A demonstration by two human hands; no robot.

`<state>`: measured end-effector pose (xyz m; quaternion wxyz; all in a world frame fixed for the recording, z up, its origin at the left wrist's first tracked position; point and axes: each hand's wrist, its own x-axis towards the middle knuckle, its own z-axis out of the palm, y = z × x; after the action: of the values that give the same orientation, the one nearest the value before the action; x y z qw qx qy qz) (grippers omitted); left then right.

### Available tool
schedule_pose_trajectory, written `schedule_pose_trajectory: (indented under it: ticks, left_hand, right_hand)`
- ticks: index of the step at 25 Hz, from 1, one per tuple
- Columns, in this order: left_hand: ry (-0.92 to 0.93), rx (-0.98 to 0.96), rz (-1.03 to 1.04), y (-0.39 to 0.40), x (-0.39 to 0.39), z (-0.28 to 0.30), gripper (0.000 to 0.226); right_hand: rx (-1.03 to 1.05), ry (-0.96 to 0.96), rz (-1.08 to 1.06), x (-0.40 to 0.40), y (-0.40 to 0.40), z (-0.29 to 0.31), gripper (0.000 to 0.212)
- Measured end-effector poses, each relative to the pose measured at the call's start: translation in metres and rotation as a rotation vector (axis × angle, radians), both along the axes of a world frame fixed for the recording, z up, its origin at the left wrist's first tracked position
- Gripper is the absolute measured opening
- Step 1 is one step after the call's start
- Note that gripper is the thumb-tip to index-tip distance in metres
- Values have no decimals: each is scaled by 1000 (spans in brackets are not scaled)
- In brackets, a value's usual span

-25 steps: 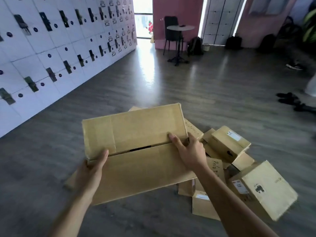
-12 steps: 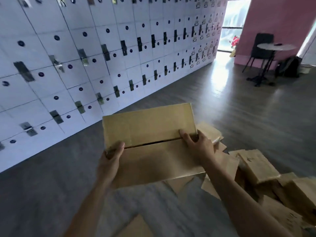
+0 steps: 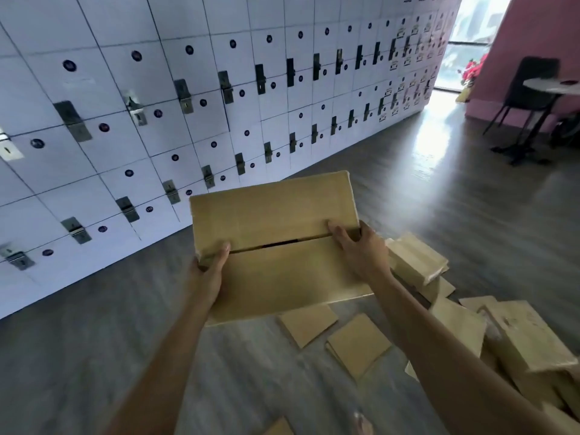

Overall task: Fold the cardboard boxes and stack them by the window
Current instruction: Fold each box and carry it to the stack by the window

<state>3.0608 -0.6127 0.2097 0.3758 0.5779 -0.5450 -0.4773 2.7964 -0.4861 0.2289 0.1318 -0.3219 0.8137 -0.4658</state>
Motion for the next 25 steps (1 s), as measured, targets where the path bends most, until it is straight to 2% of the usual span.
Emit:
schedule_pose_trajectory:
  ticks: [4,9,13,17,20,25]
  left_hand:
    - [2,-5,-35,-84,-78,-4,84]
    - [-5,11,10,-191,-169,21,94]
    - [-16,-6,30,-265,-208,33,88]
    - [-45,-21,-18,-351,-244,30,70]
    - [-67,-45,-94,-423,-278,25,65]
    - [-90,-87,-287,-566,-362,34,88]
  right_hand:
    - [0,20,-15,-82,-84,-6,73]
    - [-14,-45,49,-176,-201,13,69]
    - [-29,-58,75,-219,-278,25,67]
    - [-22,-51,33,-253,-360,17,68]
    - [-31,-68,-18,-278,-418,9,68]
    - [-42,-75,-192,-336,-519,23,69]
